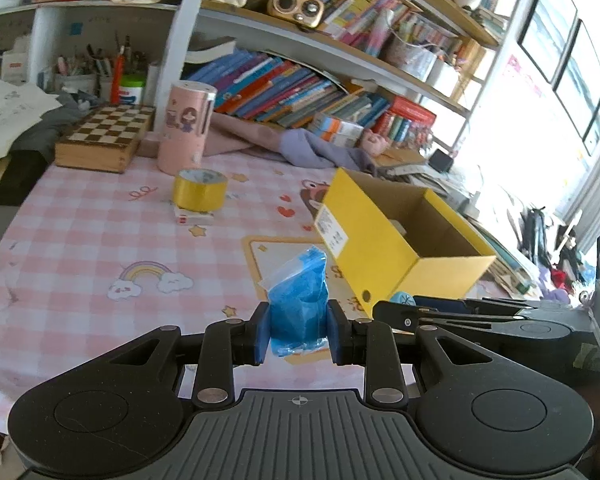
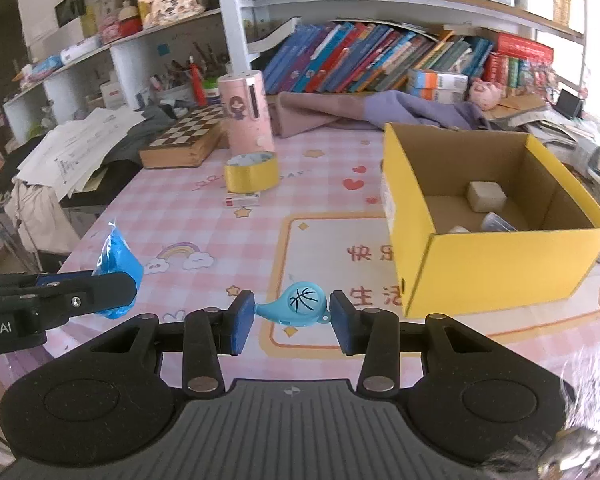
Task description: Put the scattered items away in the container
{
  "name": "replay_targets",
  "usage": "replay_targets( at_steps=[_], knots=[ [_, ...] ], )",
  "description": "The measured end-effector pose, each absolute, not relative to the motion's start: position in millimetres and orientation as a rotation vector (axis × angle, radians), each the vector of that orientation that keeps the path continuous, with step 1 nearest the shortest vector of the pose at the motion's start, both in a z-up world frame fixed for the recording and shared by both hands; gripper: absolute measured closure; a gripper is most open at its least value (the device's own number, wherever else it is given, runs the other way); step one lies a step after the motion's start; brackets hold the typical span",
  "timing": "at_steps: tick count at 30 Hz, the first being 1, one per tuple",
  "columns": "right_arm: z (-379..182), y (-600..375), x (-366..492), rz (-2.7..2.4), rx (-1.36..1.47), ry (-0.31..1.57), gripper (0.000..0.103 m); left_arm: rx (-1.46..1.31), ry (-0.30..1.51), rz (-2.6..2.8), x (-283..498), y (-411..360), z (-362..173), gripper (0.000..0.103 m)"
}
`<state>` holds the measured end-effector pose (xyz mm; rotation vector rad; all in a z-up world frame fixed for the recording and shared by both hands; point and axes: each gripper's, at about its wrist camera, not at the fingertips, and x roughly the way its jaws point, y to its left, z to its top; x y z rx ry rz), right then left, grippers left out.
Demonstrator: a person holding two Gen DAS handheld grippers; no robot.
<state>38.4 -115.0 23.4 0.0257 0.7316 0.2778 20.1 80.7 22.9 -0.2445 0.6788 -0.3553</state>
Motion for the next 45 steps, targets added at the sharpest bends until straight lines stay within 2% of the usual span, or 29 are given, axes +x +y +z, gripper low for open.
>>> replay_targets(
  at_steps=[15,45],
  knots=[
    [22.9,-140.2,12.6,0.186,0.041,0.763,0.064,-0.264,0.719,-0.451,15.7,61.4,14.6,0.076],
    [18.4,-228.1,1.0,-0.026,0.145,0.77,0.064,-0.142,0.768,-0.686,44.7,-33.8,13.1,0.076]
  ],
)
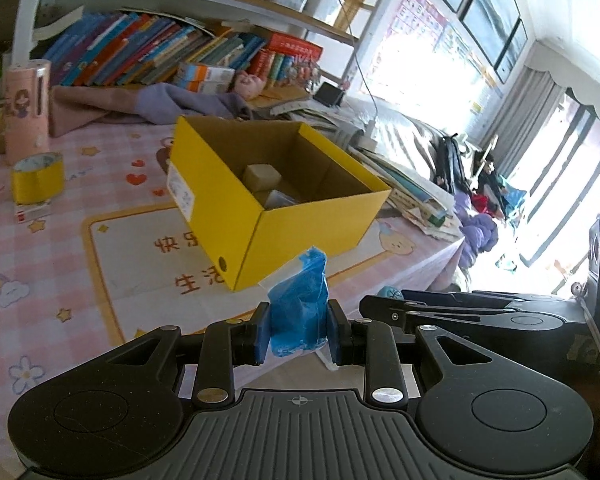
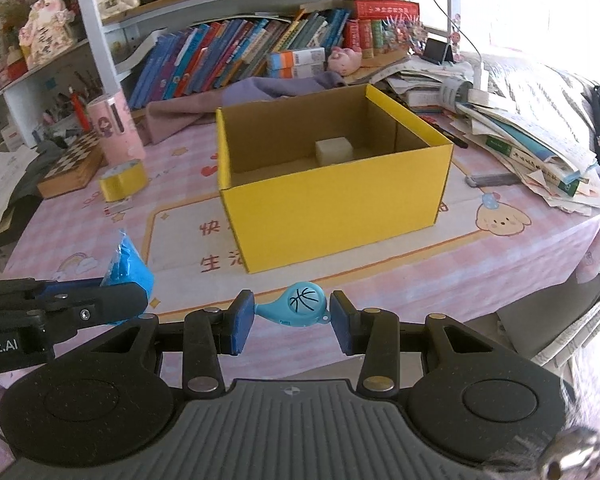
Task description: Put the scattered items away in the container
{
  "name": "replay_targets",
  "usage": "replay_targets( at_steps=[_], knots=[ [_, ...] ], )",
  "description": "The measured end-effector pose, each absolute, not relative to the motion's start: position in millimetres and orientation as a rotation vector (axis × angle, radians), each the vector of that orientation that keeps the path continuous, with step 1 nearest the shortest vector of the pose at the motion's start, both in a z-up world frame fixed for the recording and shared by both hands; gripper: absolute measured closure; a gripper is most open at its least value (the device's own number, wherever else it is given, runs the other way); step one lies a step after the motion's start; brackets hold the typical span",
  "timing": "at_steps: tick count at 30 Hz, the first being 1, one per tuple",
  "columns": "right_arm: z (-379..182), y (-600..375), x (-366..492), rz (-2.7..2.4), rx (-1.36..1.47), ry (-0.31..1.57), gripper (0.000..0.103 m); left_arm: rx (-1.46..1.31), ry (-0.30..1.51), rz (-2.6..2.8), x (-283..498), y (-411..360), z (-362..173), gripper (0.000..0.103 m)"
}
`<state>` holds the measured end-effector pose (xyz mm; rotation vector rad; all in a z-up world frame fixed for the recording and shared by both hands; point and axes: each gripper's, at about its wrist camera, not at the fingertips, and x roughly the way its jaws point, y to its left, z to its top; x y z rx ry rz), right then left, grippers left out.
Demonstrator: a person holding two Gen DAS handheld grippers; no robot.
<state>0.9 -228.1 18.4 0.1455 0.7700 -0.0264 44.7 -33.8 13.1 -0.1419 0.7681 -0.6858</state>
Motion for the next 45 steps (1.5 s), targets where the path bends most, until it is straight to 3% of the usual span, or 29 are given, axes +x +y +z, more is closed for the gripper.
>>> replay_targets(
  at_steps=[13,27,45],
  knots=[
    [11.6,-262.0,26.3,-0.078,0.188,0.785,0.064,-0.077,0.748,-0.755,73.3,-72.1,13.9,0.076],
    [45.3,-301.5,87.1,-0.071,0.142,0.632,0.064,-0.029,0.606,-0.728,130.5,-108.8,44.3,0.076],
    [24.0,-337.7,210.9,0.177,0.031,0.745,0.064,-0.044,0.718,-0.519,223.5,-152.8,25.0,0.076]
  ],
)
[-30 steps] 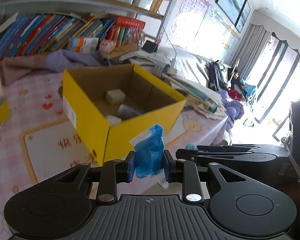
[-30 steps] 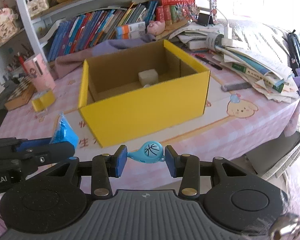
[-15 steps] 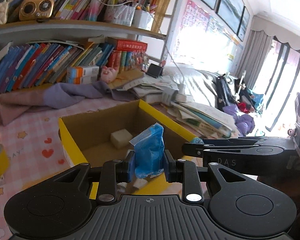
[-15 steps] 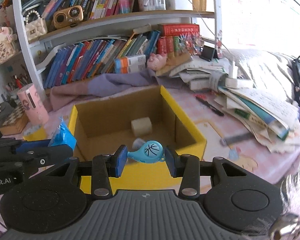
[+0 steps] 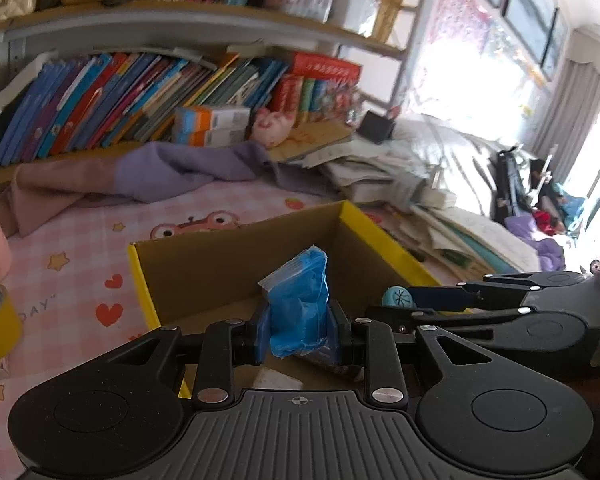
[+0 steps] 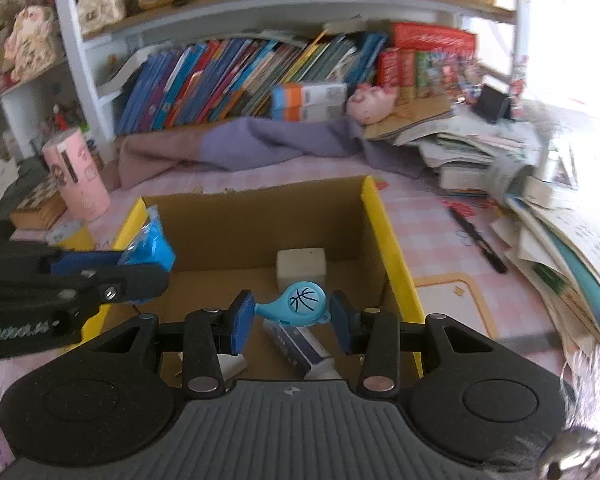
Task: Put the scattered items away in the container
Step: 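Lower the blue bag into the yellow box with the left gripper while the right lowers the fish item, then open both grippers to drop the blue bag and fish item in the box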
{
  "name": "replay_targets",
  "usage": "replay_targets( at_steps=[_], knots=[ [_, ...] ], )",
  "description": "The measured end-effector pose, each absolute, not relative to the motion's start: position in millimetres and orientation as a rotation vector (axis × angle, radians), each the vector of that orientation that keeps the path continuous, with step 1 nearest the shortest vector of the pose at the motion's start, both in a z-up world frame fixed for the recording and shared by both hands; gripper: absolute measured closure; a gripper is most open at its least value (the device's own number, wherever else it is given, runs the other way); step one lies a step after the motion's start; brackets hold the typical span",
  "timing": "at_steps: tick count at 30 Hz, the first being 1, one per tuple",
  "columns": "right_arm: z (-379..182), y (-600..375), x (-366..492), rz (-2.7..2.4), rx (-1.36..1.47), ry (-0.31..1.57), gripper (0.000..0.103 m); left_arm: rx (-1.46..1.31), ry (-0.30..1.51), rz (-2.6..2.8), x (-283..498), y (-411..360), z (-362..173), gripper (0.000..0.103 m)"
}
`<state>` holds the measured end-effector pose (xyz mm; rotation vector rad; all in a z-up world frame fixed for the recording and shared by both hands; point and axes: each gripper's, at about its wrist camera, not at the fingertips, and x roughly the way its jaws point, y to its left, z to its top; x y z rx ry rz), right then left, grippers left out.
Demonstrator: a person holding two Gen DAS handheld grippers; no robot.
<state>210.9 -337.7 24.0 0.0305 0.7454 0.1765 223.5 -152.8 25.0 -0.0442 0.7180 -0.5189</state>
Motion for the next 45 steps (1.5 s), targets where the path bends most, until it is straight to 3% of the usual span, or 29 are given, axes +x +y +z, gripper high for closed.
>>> replay_targets(
  at_steps=[23,38,41,43,45],
  knots=[
    [-24.5,-320.5,299.7,0.459,-0.134,0.985,0.063,0.201,0.924,-0.438,304.9,-209.3,-20.4,0.076],
    [-30.1,-312.9,298.8,0.484,-0.179,1.03,0.063,0.205,0.913,-0.443,303.3,-211.2,-19.7,0.075],
    [-29.8,-313.1,298.7,0.477,-0.18,1.026,0.063,0.205,0.901,-0.438,301.4,-208.1,-16.7,0.073],
    [-28.0,-313.5,297.7,0.468,-0.18,1.013,0.06,0.206,0.889,-0.432,298.7,-205.5,-14.5,0.062],
    [-25.3,-314.5,296.3,0.458,-0.174,0.993,0.043,0.204,0.865,-0.409,295.2,-201.5,-11.1,0.05]
  ],
)
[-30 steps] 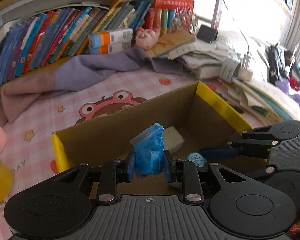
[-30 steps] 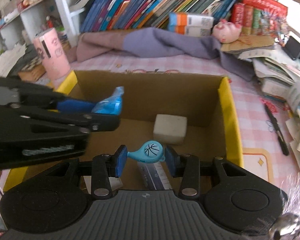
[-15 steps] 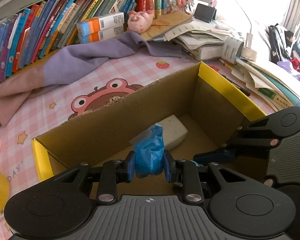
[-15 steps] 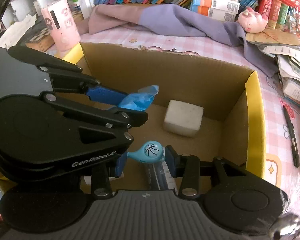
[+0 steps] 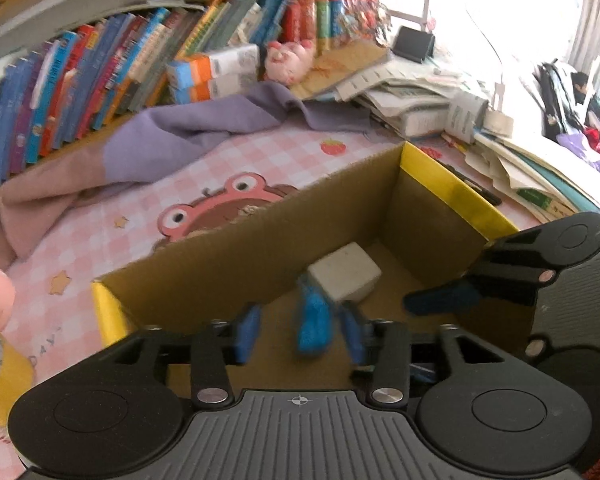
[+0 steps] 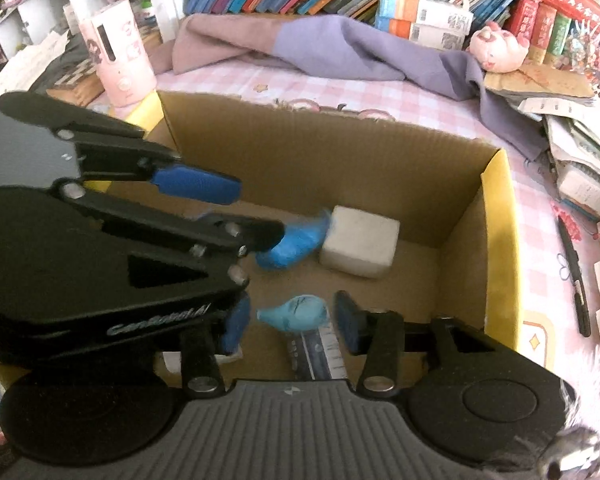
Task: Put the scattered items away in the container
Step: 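Open both grippers to drop the blue bag and fish item in the box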
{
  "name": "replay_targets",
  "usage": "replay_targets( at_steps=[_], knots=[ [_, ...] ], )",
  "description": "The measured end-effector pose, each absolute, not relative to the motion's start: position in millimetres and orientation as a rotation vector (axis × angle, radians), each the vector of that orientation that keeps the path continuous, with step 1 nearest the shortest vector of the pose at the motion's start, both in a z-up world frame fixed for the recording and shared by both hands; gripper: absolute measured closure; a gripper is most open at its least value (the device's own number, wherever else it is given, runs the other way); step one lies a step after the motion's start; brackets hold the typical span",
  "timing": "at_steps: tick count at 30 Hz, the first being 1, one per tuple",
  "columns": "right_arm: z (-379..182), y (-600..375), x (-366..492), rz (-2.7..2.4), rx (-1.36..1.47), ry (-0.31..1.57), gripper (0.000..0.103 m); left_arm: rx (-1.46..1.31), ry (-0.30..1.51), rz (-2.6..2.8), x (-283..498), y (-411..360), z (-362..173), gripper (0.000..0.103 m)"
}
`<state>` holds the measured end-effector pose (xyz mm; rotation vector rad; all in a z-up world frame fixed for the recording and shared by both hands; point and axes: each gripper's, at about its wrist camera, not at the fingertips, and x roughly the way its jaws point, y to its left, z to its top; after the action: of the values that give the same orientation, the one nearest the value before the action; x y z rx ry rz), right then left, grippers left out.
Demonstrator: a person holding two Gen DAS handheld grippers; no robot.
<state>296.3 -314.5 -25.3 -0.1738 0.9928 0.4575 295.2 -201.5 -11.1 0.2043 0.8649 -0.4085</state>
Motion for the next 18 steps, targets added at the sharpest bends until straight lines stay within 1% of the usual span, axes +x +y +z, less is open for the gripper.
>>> replay_targets(
  at_steps=[1,2,8,10,12,14,18],
  knots=[
    [-23.7,-315.2,295.2,0.45,-0.173,0.979,0.041,0.198,0.851,-0.397,293.3,-198.8,-8.8,0.045],
    [-22.2,-316.0,294.2,0.444,-0.17,0.967,0.037,0.189,0.843,-0.396,291.8,-196.2,-6.5,0.043],
    [-12.6,-318.3,281.8,0.401,-0.142,0.911,0.037,0.149,0.786,-0.394,275.8,-184.7,9.7,0.032],
    [-6.6,-318.5,273.8,0.385,-0.127,0.878,0.037,0.133,0.761,-0.393,267.9,-180.5,16.7,0.025],
    [-0.2,-317.8,264.1,0.365,-0.115,0.844,0.036,0.119,0.733,-0.397,258.7,-175.9,23.6,0.021],
    [5.7,-316.6,254.5,0.342,-0.101,0.812,0.034,0.117,0.706,-0.401,249.3,-172.2,29.7,0.02],
    [16.0,-313.7,235.2,0.295,-0.068,0.757,0.034,0.117,0.653,-0.406,228.8,-163.5,41.0,0.019]
  ],
)
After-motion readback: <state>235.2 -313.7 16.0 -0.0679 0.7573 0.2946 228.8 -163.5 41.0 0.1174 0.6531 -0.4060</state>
